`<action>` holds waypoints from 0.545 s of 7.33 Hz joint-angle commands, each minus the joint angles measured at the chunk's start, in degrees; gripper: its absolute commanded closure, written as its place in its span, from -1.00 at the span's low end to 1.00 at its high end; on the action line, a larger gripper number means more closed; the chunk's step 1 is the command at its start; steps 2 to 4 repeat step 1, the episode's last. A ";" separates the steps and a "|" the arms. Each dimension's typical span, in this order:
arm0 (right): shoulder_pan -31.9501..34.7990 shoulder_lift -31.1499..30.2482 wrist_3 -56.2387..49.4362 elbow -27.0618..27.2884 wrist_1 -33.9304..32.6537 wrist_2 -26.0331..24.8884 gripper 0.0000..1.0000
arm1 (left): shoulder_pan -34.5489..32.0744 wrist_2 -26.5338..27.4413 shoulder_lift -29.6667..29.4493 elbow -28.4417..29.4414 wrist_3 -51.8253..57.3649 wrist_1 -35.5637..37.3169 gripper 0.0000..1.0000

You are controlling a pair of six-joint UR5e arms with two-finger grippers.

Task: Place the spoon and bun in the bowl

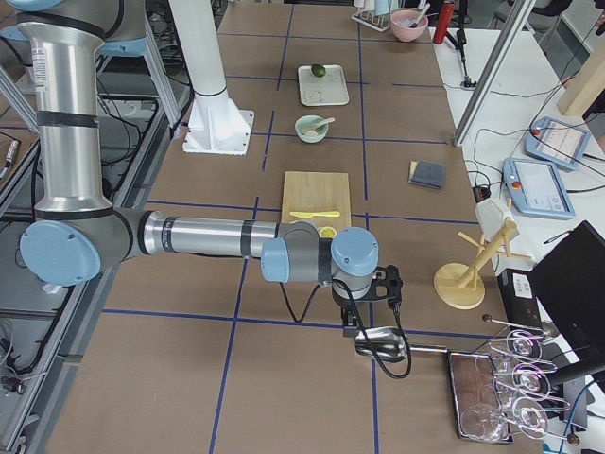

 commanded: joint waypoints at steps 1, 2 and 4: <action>-0.06 0.06 0.00 0.06 0.00 0.00 -1.00 | 0.02 0.00 0.00 0.00 0.00 0.00 -1.00; -0.06 0.06 0.00 0.06 0.00 0.00 -1.00 | 0.02 0.00 0.00 0.00 0.00 0.00 -1.00; -0.06 0.06 0.00 0.06 0.00 0.00 -1.00 | 0.02 0.00 0.00 0.00 0.00 0.00 -1.00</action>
